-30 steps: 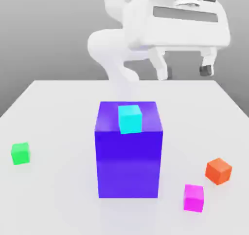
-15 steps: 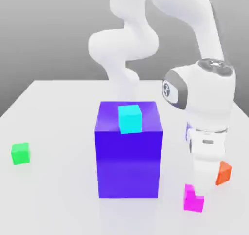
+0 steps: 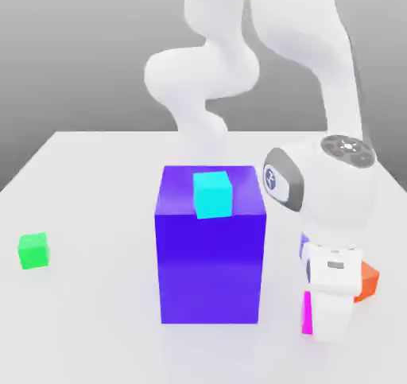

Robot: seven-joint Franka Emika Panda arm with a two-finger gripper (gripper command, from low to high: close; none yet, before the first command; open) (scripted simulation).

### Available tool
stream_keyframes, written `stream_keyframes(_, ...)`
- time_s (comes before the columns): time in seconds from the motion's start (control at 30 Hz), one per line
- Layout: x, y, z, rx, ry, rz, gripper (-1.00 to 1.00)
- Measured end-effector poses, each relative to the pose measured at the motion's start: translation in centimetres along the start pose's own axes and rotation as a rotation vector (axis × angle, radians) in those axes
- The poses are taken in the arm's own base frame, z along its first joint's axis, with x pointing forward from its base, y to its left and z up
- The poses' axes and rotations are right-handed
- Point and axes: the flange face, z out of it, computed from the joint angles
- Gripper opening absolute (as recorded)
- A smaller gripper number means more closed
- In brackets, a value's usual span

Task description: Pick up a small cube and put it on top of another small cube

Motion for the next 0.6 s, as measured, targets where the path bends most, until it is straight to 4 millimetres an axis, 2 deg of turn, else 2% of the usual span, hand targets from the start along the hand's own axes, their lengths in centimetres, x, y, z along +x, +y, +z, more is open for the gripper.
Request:
stream_keyframes(0.03,0.3,0.4,-0.6,0.001,-0.005,0.012,-1.0)
stream_keyframes(0.1,1.0,3.9,-1.5,-0.002,-0.022,0.088,-1.0)
stream_keyframes(0.2,1.0,11.2,-2.7,-0.009,-0.049,0.241,-1.0)
stream_keyframes(0.3,-1.6,18.5,-3.9,-0.015,-0.064,0.391,-1.0)
stream_keyframes(0.37,-4.3,22.6,-4.6,-0.019,-0.071,0.484,-1.0)
stream_keyframes(0.43,-7.8,26.3,-5.2,-0.021,-0.072,0.574,-1.0)
stream_keyframes(0.53,-14.3,30.9,-5.9,-0.023,-0.069,0.712,-1.0)
stream_keyframes(0.6,-19.7,33.4,-6.3,-0.023,-0.063,0.814,-1.0)
